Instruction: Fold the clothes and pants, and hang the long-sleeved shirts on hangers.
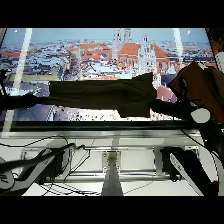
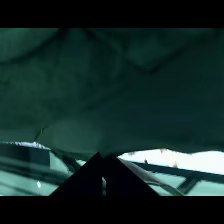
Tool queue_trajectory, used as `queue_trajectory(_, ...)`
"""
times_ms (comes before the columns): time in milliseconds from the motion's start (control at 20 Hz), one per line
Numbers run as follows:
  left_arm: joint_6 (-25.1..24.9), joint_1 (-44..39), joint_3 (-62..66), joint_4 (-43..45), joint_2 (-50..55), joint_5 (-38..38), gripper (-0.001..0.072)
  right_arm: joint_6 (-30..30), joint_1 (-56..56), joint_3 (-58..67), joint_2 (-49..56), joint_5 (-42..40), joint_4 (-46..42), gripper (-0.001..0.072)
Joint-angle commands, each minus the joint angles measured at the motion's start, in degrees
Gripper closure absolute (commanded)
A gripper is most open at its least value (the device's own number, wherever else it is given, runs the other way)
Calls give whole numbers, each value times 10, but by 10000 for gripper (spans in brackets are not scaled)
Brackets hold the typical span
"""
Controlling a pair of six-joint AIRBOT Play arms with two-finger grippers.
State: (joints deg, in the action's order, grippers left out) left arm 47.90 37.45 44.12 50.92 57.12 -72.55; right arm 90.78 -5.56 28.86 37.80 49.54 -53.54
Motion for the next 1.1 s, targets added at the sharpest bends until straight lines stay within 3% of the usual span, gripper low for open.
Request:
queue_trajectory(0,24,-9,-12,-50,18,87,694,34,-50,8,76,-180,1,687)
queue_trajectory(150,23,-25,-11,-150,60,186,696,32,-47,86,212,-248,3,687)
queue_trajectory(400,23,-121,7,-172,161,318,696,31,-47,267,411,-249,-21,687)
queue_trajectory(600,23,-172,65,-197,239,358,665,32,-21,302,473,-247,-28,682)
queue_trajectory(650,23,-175,71,-197,250,356,355,32,-9,301,474,-243,-29,530)
queue_trajectory(700,25,-175,72,-196,254,351,15,32,3,302,472,-234,-34,193)
queue_trajectory(750,23,-170,72,-185,254,336,16,32,17,302,469,-221,-37,14)
queue_trajectory(900,24,-133,73,-127,248,277,29,25,63,302,467,-137,-65,36)
queue_trajectory(1000,59,-91,73,-123,248,229,150,25,84,302,467,-83,-87,36)
queue_trajectory(1050,61,-71,73,-123,249,207,153,19,89,302,467,-64,-88,36)
